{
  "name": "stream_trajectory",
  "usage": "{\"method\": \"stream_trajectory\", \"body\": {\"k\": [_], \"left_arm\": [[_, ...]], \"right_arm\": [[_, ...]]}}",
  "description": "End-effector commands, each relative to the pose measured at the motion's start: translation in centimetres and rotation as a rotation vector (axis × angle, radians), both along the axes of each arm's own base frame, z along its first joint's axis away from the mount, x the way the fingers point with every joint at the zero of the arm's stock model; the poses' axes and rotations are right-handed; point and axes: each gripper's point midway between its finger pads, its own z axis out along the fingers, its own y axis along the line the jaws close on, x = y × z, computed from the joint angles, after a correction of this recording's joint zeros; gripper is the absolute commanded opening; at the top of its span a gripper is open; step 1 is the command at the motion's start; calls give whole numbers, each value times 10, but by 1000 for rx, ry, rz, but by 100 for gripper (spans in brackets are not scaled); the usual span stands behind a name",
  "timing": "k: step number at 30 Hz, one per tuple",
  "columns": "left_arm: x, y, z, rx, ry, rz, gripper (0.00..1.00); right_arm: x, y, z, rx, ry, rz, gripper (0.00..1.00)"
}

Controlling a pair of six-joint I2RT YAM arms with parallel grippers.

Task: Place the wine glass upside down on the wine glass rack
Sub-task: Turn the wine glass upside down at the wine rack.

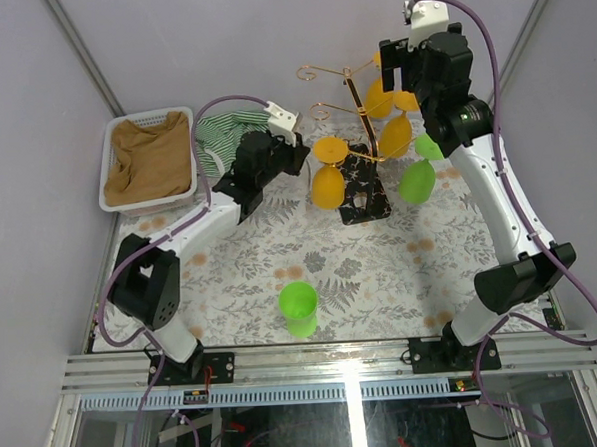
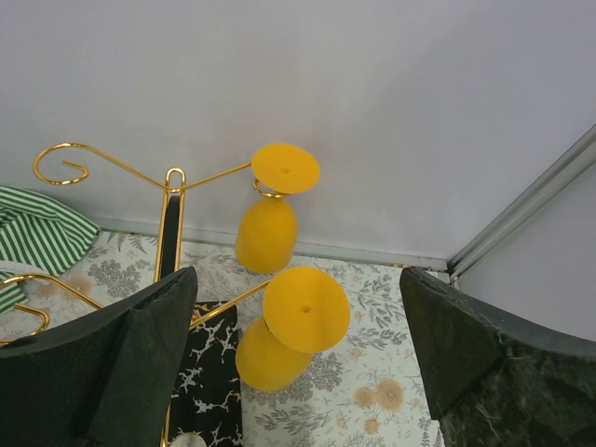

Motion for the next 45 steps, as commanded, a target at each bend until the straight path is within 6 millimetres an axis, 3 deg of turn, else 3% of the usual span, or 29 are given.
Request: {"method": "stream_trajectory", "body": {"k": [1, 12, 18, 30, 45], "left_arm": [[7, -14, 44, -118, -148, -52, 0], [30, -35, 32, -160, -133, -167, 0], [43, -43, 36, -203, -135, -199, 0], [51, -61, 30, -206, -137, -277, 0], [79, -69, 22, -258, -124, -234, 2]], "right_arm": [[-8, -12, 26, 4, -83, -31, 97], [-7, -19, 27, -15, -90, -54, 97], [-7, -23, 21, -25, -79, -74, 97], [-2, -28, 21, -27, -88, -92, 97], [0, -30, 25, -37, -97, -90, 98]]}}
